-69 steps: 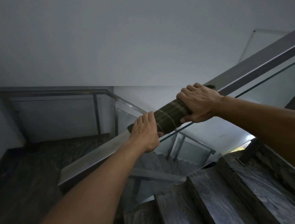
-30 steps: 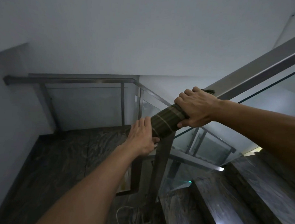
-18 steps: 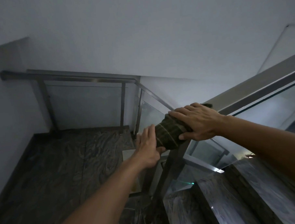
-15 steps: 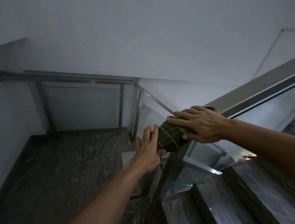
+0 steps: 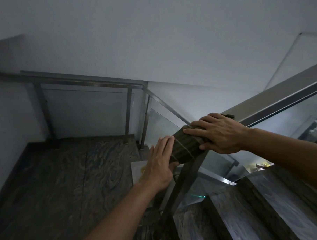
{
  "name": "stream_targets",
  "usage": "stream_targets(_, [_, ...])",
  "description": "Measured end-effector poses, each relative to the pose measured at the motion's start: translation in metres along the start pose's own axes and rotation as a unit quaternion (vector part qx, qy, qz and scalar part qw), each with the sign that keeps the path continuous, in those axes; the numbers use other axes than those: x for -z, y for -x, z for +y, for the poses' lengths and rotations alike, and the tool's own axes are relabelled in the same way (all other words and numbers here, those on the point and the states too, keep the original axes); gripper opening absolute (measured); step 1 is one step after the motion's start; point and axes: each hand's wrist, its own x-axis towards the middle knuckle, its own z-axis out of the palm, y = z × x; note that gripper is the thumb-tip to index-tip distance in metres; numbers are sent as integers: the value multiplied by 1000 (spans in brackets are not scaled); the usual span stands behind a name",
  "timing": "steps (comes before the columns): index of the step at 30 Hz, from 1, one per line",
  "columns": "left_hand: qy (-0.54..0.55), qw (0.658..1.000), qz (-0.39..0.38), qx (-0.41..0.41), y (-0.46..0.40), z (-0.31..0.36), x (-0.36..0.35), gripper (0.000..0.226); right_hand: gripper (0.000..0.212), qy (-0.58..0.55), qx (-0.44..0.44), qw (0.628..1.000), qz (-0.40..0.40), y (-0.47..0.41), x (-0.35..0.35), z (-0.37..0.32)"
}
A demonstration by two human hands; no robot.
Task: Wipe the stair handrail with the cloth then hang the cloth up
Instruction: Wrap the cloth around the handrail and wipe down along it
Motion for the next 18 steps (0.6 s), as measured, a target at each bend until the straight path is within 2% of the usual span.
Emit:
stream_targets(7, [-13, 1000, -11, -10, 1, -5, 1, 77, 61, 7, 30, 999, -11, 4, 5, 3])
stream_targets(18, [25, 999, 21, -12, 13, -22, -10, 79, 63, 9, 4, 1000, -9, -8, 2, -16])
